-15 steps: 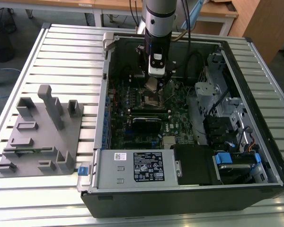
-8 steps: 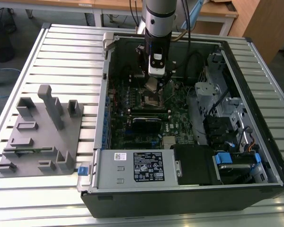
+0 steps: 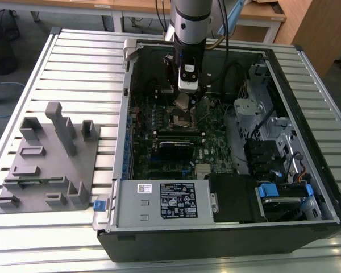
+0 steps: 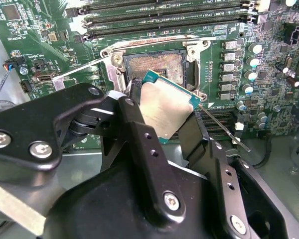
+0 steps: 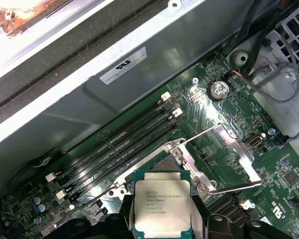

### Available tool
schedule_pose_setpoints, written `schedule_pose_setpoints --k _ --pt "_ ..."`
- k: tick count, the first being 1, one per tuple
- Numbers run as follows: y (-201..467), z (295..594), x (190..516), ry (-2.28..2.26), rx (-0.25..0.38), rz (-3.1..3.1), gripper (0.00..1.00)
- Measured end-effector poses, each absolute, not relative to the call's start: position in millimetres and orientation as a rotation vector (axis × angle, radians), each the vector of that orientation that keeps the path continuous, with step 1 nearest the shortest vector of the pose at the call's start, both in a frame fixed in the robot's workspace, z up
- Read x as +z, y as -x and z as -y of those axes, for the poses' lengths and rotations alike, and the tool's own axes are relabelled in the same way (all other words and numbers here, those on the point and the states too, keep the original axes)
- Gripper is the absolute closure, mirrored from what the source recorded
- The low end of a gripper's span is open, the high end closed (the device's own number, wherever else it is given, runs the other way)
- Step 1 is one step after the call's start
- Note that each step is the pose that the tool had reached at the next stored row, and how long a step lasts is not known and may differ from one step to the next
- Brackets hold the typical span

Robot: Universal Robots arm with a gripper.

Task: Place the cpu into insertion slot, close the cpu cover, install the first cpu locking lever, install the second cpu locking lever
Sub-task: 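Place the cpu into insertion slot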

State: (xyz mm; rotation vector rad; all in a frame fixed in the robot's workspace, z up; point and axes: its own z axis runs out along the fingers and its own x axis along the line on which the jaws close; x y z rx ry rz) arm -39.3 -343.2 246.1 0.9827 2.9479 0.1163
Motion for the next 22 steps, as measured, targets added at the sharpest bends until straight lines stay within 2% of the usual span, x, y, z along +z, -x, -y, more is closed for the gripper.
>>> schedule_pose_setpoints --k 6,22 --pt "39.3 343.2 245.1 -0.995 0.116 -2.943 0.46" --pt "39.3 343.2 240.6 -1.401 0.107 -2.762 0.46"
